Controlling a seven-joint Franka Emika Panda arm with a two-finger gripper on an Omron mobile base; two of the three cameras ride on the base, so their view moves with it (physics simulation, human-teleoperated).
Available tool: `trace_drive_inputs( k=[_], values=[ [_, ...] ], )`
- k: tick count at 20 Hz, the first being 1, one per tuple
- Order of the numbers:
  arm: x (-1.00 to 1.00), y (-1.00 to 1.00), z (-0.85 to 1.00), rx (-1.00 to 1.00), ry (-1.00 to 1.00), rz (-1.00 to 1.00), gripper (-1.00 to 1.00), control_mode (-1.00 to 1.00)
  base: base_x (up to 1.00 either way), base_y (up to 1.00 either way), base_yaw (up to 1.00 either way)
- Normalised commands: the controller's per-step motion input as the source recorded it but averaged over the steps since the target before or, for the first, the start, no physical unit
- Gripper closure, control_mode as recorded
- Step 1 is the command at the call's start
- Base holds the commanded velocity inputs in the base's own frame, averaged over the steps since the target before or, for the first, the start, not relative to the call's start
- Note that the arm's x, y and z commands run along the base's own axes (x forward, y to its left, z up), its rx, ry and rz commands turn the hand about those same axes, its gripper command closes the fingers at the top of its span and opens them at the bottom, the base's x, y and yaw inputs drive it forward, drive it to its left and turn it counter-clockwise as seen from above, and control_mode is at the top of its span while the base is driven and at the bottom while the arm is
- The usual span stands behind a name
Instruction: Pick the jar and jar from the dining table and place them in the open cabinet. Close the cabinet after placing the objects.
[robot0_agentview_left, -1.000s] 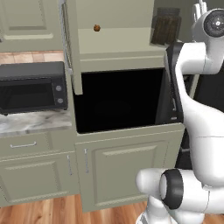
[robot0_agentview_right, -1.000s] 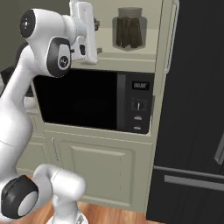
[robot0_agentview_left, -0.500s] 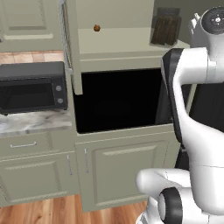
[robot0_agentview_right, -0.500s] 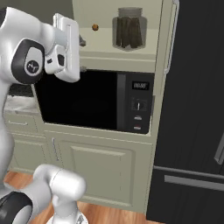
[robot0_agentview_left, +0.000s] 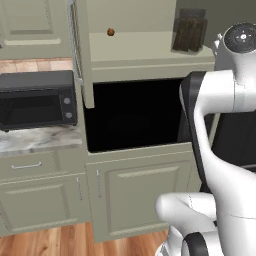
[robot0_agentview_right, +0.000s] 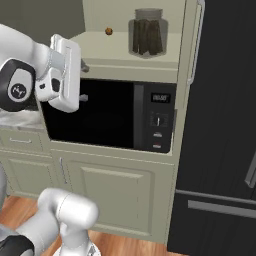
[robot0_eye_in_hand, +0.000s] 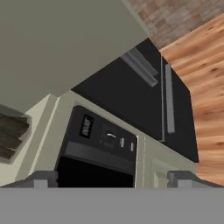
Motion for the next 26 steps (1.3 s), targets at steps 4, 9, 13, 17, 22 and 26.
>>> trace_drive_inputs(
  k=[4,9,13,17,22,26],
  values=[
    [-0.02,0.00,0.00,0.00,0.00,0.00,-1.00,-1.00,0.00,0.00,0.00],
    [-0.21,0.00,0.00,0.00,0.00,-0.01,-1.00,1.00,-0.25,0.00,-0.01],
    [0.00,0.00,0.00,0.00,0.00,0.00,-1.00,1.00,-0.80,0.00,-0.03],
    [0.00,0.00,0.00,0.00,0.00,0.00,-1.00,1.00,-0.93,0.00,-0.03],
    [0.00,0.00,0.00,0.00,0.00,0.00,-1.00,1.00,-0.96,0.03,-0.08],
    [0.00,0.00,0.00,0.00,0.00,0.00,-1.00,1.00,-1.00,0.08,-0.25]
  ],
)
